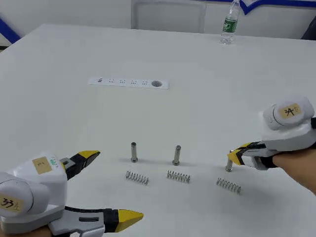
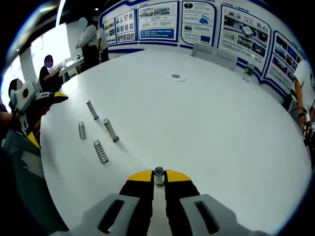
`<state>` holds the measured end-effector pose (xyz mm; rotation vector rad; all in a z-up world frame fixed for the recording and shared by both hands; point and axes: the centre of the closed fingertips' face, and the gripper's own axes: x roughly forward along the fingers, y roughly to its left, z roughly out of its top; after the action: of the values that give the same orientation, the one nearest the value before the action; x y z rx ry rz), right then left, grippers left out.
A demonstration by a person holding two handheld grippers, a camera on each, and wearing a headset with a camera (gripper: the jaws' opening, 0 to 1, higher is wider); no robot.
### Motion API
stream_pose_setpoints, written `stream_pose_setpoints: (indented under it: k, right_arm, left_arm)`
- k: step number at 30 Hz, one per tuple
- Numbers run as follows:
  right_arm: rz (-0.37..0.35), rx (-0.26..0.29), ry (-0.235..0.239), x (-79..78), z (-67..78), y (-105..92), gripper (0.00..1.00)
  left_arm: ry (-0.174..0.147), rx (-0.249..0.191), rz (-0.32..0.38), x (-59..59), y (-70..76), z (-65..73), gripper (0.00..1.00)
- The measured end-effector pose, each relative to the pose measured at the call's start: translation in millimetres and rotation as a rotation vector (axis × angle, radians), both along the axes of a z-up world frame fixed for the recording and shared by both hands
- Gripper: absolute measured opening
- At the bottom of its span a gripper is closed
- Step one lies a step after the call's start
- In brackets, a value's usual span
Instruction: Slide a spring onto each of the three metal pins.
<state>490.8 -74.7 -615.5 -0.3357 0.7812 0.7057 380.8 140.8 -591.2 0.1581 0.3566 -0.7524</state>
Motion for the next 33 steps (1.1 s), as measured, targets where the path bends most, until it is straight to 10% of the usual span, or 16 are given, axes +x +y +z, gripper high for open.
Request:
stream_pose_setpoints:
  k: [19,33]
  right_arm:
    - [0.000,0.008,-0.001,-1.2,0.8,-1.9,0.11]
    - [0.010,0.024,-0.082,-10.0,35.0,-11.0,0.16]
  left_arm:
    - [-0.003,-0.001,0.003,-1.3,1.1,1.4,1.00]
    - [-0.009,-0.002,-0.005,-1.9,-0.5,4.2,1.00]
